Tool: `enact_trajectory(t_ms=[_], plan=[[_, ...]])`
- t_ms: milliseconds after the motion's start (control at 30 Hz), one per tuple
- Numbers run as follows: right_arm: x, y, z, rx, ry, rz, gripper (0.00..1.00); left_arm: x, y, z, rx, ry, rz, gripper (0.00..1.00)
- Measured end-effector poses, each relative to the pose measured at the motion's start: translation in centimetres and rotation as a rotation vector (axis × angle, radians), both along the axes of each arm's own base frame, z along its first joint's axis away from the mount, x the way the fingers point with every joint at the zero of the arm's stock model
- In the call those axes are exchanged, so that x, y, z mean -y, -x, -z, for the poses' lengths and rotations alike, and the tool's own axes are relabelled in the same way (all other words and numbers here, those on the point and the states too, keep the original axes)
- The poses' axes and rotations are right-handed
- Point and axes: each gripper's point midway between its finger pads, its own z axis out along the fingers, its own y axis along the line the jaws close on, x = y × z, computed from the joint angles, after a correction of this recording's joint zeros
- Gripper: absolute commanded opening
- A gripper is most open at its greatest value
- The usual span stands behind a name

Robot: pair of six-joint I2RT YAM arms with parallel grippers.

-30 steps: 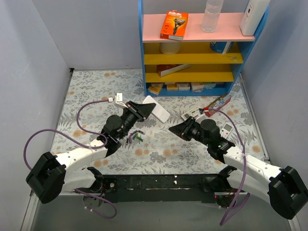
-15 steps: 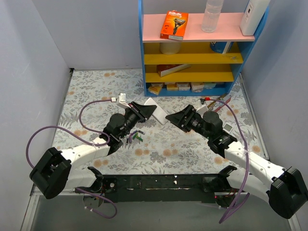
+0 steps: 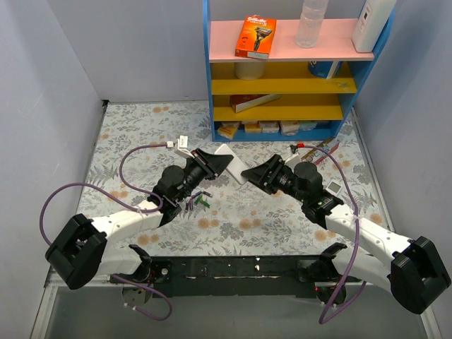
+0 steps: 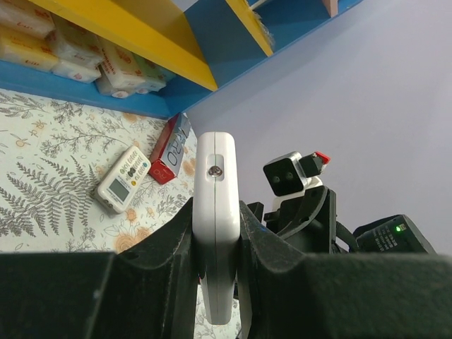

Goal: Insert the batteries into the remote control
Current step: Remove the battery cover from the remote control.

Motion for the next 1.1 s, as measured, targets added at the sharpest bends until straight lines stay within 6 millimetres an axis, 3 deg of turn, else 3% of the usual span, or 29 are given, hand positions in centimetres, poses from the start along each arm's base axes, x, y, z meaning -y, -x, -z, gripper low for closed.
enact_trajectory(t_ms=[200, 333, 633, 967, 1100], plan=[[-0.2, 0.0, -0.5, 0.0, -0.023, -0.005, 0.51, 0.3, 0.0, -0.3, 0.007, 0.006, 0.011, 0.0], [-0.2, 0.1, -0.6, -0.002, -0.037, -0.006, 0.49, 0.3, 0.1, -0.2, 0.008, 0.006, 0.017, 0.0], [-0.2, 0.0, -0.6, -0.009, -0.059, 0.0, 0.3, 0.3, -0.2, -0.5, 0.014, 0.025, 0.015, 0.0], [0.0, 0.1, 0.0, -0.021, -0.044, 0.005, 0.24, 0.5, -0.2, -0.2, 0.022, 0.016, 0.03, 0.0], [0.5, 0.4, 0.5, -0.012, -0.048, 0.014, 0.13, 0.3, -0.6, 0.1, 0.01, 0.006, 0.007, 0.0]])
